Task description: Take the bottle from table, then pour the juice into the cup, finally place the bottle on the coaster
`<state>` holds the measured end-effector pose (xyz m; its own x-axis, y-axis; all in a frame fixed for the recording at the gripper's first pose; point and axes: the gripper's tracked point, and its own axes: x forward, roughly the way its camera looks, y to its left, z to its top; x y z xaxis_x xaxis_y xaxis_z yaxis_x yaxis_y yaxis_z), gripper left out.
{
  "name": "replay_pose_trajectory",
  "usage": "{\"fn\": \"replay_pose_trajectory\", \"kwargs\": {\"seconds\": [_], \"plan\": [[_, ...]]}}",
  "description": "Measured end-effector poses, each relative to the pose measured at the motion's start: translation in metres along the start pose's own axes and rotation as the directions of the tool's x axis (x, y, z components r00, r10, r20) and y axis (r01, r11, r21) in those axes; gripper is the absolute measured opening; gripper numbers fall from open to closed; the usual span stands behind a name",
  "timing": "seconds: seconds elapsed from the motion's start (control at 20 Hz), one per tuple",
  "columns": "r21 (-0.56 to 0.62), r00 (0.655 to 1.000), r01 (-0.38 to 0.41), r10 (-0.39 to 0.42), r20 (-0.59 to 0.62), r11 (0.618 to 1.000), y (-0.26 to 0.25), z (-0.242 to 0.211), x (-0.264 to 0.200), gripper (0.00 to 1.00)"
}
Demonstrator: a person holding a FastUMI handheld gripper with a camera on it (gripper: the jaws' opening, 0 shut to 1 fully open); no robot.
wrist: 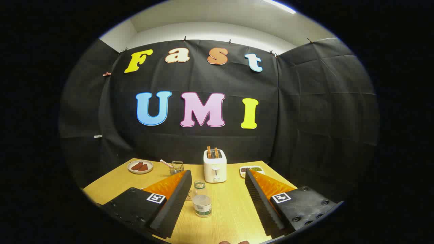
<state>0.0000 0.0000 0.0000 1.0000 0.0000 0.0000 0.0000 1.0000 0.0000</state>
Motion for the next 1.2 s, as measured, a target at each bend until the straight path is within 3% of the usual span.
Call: {"fn": "replay_pose_trajectory", "kwargs": {"seconds": [0.4, 0.8, 1.2], "plan": [[0.011, 1.0, 0.001, -0.001, -0.005, 1.0, 0.012, -0.003, 0.013, 0.97], [0.009, 0.995, -0.1, 0.1, -0.026, 0.995, 0.026, -0.008, 0.027, 0.98], [0.055, 0.987, -0.142, 0.145, -0.069, 0.988, 0.027, -0.041, 0.053, 0.98]]}}
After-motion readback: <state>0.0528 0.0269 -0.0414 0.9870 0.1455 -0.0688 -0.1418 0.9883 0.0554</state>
